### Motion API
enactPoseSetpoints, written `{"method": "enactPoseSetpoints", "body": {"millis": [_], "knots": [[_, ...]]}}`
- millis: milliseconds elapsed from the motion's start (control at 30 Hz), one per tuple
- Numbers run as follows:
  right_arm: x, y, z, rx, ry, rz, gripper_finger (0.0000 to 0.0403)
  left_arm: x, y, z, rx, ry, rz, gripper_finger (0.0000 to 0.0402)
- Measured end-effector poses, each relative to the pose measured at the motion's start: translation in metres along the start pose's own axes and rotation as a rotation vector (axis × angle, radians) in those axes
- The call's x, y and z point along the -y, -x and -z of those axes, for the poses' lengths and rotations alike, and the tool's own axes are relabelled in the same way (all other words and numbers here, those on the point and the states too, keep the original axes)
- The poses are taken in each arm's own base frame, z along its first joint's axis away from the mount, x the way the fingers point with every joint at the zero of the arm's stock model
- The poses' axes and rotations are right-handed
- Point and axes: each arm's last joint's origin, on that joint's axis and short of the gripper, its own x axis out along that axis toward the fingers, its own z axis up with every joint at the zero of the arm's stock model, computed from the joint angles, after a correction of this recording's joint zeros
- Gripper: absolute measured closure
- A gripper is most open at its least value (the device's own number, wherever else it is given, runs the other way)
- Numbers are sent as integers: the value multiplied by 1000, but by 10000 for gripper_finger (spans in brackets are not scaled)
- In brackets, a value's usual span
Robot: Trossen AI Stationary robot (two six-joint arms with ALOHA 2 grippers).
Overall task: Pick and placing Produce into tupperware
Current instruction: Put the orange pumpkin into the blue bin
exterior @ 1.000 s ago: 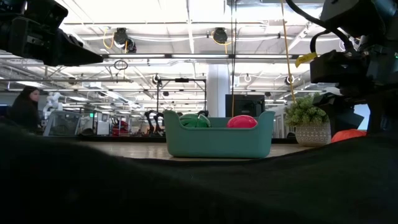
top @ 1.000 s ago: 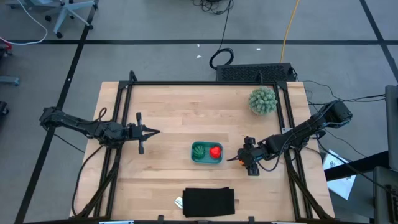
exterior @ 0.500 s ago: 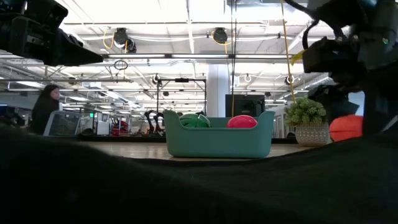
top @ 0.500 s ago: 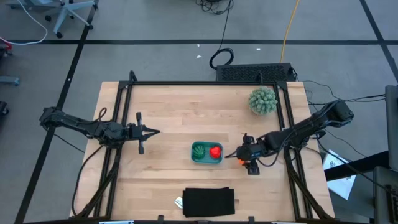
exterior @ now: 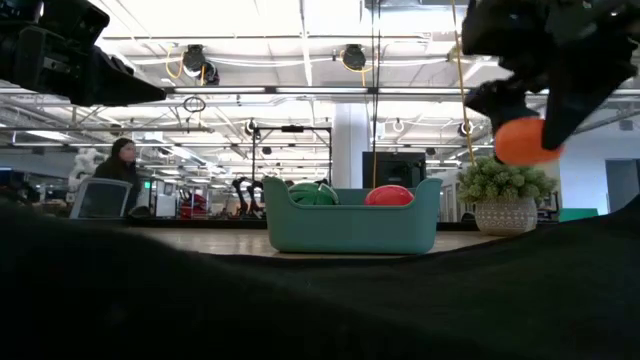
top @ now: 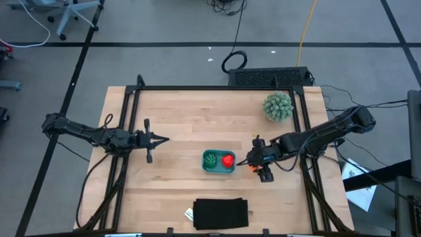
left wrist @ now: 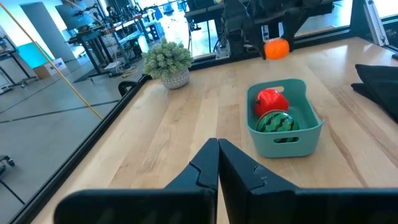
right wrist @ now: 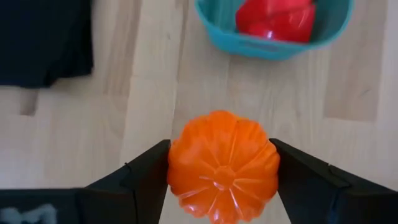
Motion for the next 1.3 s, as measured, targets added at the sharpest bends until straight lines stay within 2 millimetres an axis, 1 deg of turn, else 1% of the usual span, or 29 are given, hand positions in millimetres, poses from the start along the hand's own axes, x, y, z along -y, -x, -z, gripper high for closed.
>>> {"method": "enactPoseSetpoints", "body": {"millis": [100, 167, 300, 467, 700, 833, 1033, 1200, 1300], "knots": [[1, 12, -4, 18, 7, 0, 160, 0, 0, 0, 0, 0, 0, 387], [1, 22, -8, 59, 11, -6, 160, 0, 0, 0, -1, 0, 0, 387], [3, 38, -9, 115, 20, -8, 161, 0, 0, 0, -1, 0, 0, 387], [9, 61, -5, 207, 1, 0, 162, 0, 0, 0, 0, 0, 0, 387], [20, 97, 7, 370, -26, 81, 162, 0, 0, 0, -1, 0, 0, 387], [27, 114, 9, 477, -24, 138, 162, 0, 0, 0, -1, 0, 0, 387], [43, 129, 11, 575, -58, 224, 162, 0, 0, 0, 0, 1, 0, 387], [55, 131, 11, 578, -88, 275, 162, 0, 0, 0, 0, 4, 0, 387], [60, 131, 6, 615, -100, 282, 162, 0, 0, 0, 0, 1, 0, 387]]}}
